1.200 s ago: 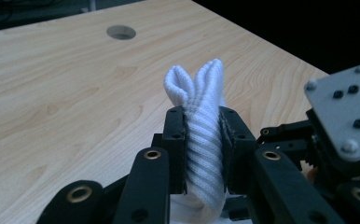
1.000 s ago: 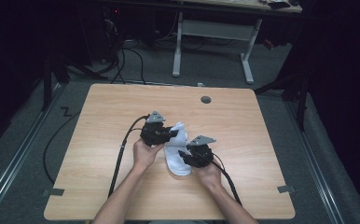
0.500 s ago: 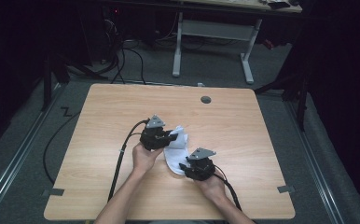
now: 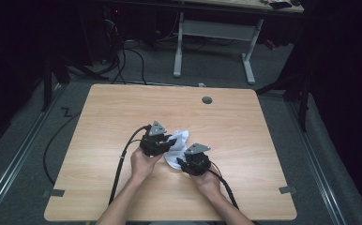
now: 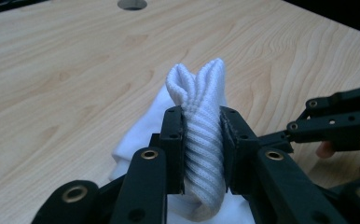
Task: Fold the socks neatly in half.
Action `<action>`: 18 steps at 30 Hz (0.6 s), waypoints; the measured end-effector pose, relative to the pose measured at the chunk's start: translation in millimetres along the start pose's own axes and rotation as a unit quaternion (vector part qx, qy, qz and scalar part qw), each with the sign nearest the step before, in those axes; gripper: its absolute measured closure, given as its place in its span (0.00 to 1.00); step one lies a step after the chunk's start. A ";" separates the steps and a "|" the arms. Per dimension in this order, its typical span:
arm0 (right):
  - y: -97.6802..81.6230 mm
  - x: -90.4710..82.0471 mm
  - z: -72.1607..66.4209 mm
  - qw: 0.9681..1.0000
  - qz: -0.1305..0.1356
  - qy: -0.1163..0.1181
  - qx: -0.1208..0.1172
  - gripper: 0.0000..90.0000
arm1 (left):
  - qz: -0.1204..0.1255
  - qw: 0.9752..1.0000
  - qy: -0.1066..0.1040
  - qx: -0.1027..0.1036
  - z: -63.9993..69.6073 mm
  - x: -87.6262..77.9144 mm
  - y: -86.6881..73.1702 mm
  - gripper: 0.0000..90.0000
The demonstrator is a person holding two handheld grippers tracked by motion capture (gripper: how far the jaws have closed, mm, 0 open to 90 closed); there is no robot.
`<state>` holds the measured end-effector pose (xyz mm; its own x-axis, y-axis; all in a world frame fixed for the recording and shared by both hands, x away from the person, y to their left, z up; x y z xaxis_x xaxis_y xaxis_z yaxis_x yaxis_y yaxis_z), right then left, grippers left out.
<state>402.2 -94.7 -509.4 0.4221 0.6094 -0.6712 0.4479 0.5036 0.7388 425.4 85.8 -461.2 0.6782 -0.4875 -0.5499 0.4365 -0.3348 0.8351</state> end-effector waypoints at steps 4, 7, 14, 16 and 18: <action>0.5 0.6 0.1 1.000 0.001 -0.001 0.000 0.65 | -0.008 1.000 -0.001 -0.004 4.9 3.3 -9.6 0.80; 1.4 -1.1 2.6 1.000 0.000 0.008 0.010 0.64 | -0.011 1.000 -0.003 -0.012 6.3 3.3 -14.6 0.78; -2.1 -35.1 -7.4 0.998 0.024 0.051 -0.006 0.64 | -0.024 1.000 0.001 -0.004 7.4 7.8 -19.3 0.79; -4.5 -34.6 -9.4 0.998 0.018 0.055 -0.008 0.65 | -0.025 1.000 0.001 -0.006 6.8 8.9 -18.9 0.79; -11.3 -20.0 -12.1 0.998 -0.012 0.054 -0.013 0.66 | -0.022 1.000 0.001 -0.011 6.5 11.3 -16.6 0.80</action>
<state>379.2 -105.2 -503.6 0.3232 0.6586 -0.6796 0.4358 0.5338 0.7246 422.0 80.7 -481.3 0.6593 -0.4705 -0.5865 0.4794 -0.3379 0.8100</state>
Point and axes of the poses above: each handheld gripper's, and its own axes: x roughly forward along the jaws, y roughly out of its top, z roughly to its right, the point moved 1 cm from there along x, roughly forward along the jaws, and after that the axes turned 9 degrees about y, right-handed, at the moved point
